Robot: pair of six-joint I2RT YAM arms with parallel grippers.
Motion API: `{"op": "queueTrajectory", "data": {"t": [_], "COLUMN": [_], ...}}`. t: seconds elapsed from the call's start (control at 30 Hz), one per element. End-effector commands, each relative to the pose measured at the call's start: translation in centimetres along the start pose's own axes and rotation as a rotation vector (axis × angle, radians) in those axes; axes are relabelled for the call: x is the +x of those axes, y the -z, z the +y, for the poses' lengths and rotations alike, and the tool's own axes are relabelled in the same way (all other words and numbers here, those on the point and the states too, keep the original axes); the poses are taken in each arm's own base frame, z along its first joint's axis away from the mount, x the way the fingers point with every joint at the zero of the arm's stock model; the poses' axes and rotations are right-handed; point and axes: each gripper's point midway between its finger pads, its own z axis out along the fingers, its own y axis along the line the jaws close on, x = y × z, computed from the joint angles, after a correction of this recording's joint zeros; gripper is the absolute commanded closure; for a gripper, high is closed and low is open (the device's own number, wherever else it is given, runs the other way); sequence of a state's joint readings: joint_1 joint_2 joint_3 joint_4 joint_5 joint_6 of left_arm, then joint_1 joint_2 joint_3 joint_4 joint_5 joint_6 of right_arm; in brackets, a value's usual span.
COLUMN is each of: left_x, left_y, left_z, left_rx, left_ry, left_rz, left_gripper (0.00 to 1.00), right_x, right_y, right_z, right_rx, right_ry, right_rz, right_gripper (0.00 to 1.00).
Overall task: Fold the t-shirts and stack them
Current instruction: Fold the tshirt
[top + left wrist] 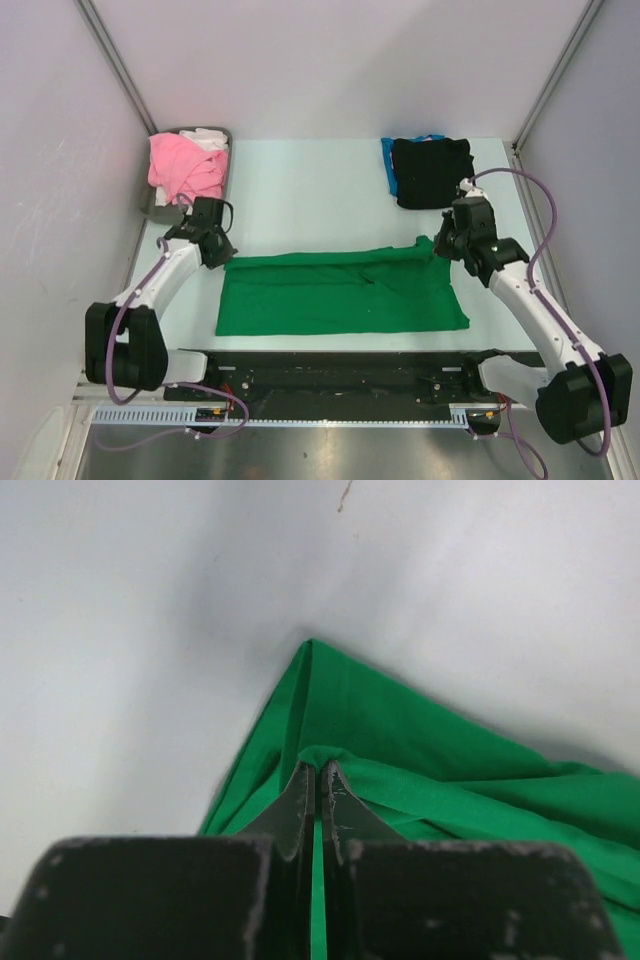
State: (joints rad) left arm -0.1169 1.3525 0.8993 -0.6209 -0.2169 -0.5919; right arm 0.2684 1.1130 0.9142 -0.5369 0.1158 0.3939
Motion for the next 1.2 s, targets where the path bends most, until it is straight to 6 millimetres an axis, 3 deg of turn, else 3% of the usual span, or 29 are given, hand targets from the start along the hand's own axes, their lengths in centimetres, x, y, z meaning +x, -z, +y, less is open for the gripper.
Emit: {"op": "queueTrajectory", "data": {"t": [0.0, 0.07, 0.13, 0.33, 0.4, 0.43, 0.47, 0.5, 0.53, 0.57, 0.6, 0.67, 0.7, 0.83, 0.87, 0.97, 1.0, 1.1, 1.13, 1.17], "left_x": [0.6, 1.0, 1.5, 3.2, 3.8, 4.0, 4.4, 4.5, 4.7, 4.7, 4.4, 3.6, 2.9, 0.6, 0.3, -0.9, -1.5, -2.1, -2.1, -2.2], "left_y": [1.7, 2.1, 2.3, 3.2, 3.9, 4.3, 4.6, 5.4, 5.8, 6.3, 7.2, 8.4, 9.3, 10.2, 10.1, 9.3, 8.8, 7.5, 7.2, 6.8], "left_z": [-0.2, 0.1, 0.3, 0.8, 1.0, 1.1, 0.8, 0.8, 0.6, 0.6, 0.5, 0.0, -0.4, -2.3, -2.7, -4.7, -5.6, -7.1, -7.3, -7.5], "left_rx": [0.007, -0.009, -0.008, 0.028, 0.060, 0.072, 0.101, 0.141, 0.169, 0.188, 0.228, 0.281, 0.311, 0.352, 0.357, 0.370, 0.380, 0.373, 0.363, 0.352], "left_ry": [0.009, 0.010, 0.022, 0.088, 0.129, 0.140, 0.155, 0.183, 0.198, 0.217, 0.229, 0.234, 0.236, 0.186, 0.165, 0.132, 0.121, 0.090, 0.083, 0.073], "left_rz": [-0.036, -0.031, -0.027, -0.018, -0.030, -0.033, -0.027, -0.049, -0.054, -0.065, -0.096, -0.138, -0.167, -0.184, -0.176, -0.150, -0.142, -0.100, -0.087, -0.078], "left_gripper": [1.00, 1.00, 1.00, 1.00, 0.89, 0.68, 0.63, 0.49, 0.42, 0.31, 0.17, 0.13, 0.11, 0.11, 0.11, 0.12, 0.13, 0.14, 0.15, 0.15], "right_x": [2.1, 3.2, 4.9, 8.9, 9.8, 10.4, 10.7, 11.0, 11.0, 11.2, 11.0, 9.3, 8.6, 5.2, 5.2, 3.5, 3.5, 2.9, 1.7, 1.4], "right_y": [2.5, 3.4, 4.7, 7.3, 7.8, 8.1, 8.3, 8.6, 8.9, 9.4, 9.6, 10.2, 10.3, 9.0, 7.8, 5.1, 3.5, 0.8, 0.0, -0.5], "right_z": [0.8, 0.7, 1.8, 0.6, 0.1, 0.1, 0.3, 0.6, 0.2, 0.9, 1.1, 1.9, 2.0, 3.5, 3.8, 3.1, 2.0, 1.2, 0.3, 0.3], "right_rx": [-0.016, 0.007, -0.020, 0.060, 0.074, 0.067, 0.052, 0.041, 0.049, 0.018, 0.006, -0.036, -0.043, -0.006, 0.025, 0.075, 0.107, 0.113, 0.124, 0.116], "right_ry": [-0.018, -0.012, -0.026, -0.092, -0.103, -0.097, -0.102, -0.106, -0.111, -0.120, -0.122, -0.122, -0.096, -0.026, 0.009, 0.009, -0.022, -0.082, -0.128, -0.143], "right_rz": [0.004, 0.013, 0.028, 0.038, 0.052, 0.062, 0.066, 0.069, 0.054, 0.046, 0.027, -0.052, -0.078, -0.166, -0.155, -0.142, -0.096, -0.047, -0.066, -0.065], "right_gripper": [1.00, 1.00, 1.00, 1.00, 0.98, 0.92, 0.92, 0.86, 0.70, 0.32, 0.18, 0.01, 0.01, 0.00, 0.00, 0.00, 0.00, 0.00, 0.00, 0.05]}}
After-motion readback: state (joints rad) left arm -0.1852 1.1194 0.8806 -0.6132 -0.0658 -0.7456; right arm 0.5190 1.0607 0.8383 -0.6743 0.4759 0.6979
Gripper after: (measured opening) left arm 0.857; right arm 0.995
